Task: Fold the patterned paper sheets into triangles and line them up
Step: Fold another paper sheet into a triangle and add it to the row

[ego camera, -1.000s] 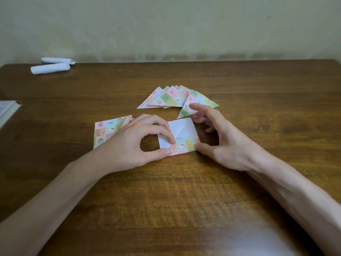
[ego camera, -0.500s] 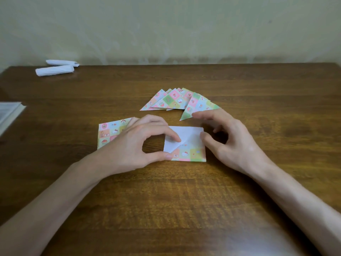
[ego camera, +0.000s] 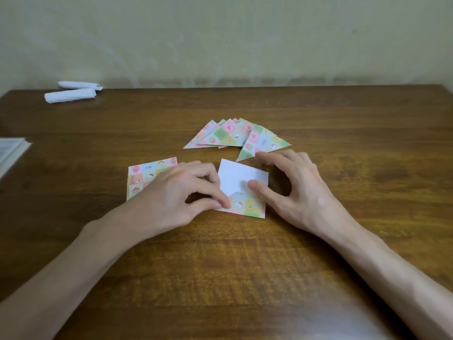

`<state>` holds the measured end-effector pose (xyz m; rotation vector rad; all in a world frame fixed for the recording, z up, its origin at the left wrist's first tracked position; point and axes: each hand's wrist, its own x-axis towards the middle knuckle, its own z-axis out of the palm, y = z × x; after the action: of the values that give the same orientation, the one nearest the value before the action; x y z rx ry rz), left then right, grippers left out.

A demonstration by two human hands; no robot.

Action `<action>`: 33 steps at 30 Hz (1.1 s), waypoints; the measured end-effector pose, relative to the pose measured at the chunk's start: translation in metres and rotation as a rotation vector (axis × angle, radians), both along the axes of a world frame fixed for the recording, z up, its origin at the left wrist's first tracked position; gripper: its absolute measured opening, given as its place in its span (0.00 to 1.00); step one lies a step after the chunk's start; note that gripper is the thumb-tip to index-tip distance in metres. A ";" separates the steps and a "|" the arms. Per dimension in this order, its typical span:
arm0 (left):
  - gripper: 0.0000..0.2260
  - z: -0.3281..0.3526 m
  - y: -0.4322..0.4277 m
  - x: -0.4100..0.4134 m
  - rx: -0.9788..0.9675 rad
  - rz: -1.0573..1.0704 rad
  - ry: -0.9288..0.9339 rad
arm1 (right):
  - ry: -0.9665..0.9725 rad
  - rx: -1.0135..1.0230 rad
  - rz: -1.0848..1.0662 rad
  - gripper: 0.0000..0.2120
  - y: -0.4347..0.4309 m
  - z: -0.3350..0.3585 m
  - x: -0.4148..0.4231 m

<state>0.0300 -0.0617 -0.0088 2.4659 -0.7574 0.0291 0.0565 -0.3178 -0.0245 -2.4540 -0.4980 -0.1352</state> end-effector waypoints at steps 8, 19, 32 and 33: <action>0.11 0.001 0.005 0.003 0.129 -0.001 -0.240 | 0.126 0.284 -0.029 0.06 -0.005 0.005 0.002; 0.14 0.002 -0.008 -0.013 0.270 0.121 -0.350 | 0.267 0.398 0.107 0.15 -0.003 0.020 -0.005; 0.20 -0.006 -0.003 -0.005 0.102 0.048 -0.082 | -0.010 0.072 0.237 0.15 -0.010 0.001 0.004; 0.20 -0.006 -0.004 -0.004 0.085 0.047 -0.086 | -0.023 0.043 0.250 0.13 -0.010 0.001 0.004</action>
<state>0.0260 -0.0657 -0.0147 2.5774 -0.7510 0.1230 0.0603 -0.3276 -0.0232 -2.3283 -0.7977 -0.0696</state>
